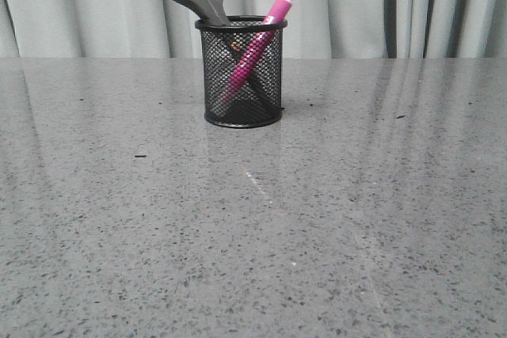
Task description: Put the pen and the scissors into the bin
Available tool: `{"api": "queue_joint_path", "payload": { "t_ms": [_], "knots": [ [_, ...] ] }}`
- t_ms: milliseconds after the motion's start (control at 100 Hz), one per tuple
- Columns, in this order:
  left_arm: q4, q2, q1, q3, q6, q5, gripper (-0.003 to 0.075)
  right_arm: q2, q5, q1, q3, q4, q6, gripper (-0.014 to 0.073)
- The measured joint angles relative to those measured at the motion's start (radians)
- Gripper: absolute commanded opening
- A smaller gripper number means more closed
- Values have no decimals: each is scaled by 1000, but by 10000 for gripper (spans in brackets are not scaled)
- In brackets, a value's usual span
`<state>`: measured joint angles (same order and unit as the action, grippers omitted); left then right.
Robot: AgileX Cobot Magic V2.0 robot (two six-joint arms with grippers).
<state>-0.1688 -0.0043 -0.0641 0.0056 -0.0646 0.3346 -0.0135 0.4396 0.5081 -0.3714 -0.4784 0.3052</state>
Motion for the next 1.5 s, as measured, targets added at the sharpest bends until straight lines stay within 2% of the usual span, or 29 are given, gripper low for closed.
{"api": "queue_joint_path", "payload": {
  "t_ms": [840, 1040, 1200, 1340, 1500],
  "knots": [
    [0, 0, 0, 0, 0, 2, -20, 0, -3, 0, 2, 0, 0, -66],
    [0, 0, 0, 0, 0, 2, -20, 0, -24, -5, 89, 14, 0, -66],
    [0, 0, 0, 0, 0, 2, -20, 0, -185, -87, 244, 73, -20, -66],
    [0, 0, 0, 0, 0, 2, -20, 0, -342, -231, 373, 236, -103, -66],
    [0, 0, 0, 0, 0, 2, -20, 0, -353, -388, 386, 315, -148, -66]
  ]
}}
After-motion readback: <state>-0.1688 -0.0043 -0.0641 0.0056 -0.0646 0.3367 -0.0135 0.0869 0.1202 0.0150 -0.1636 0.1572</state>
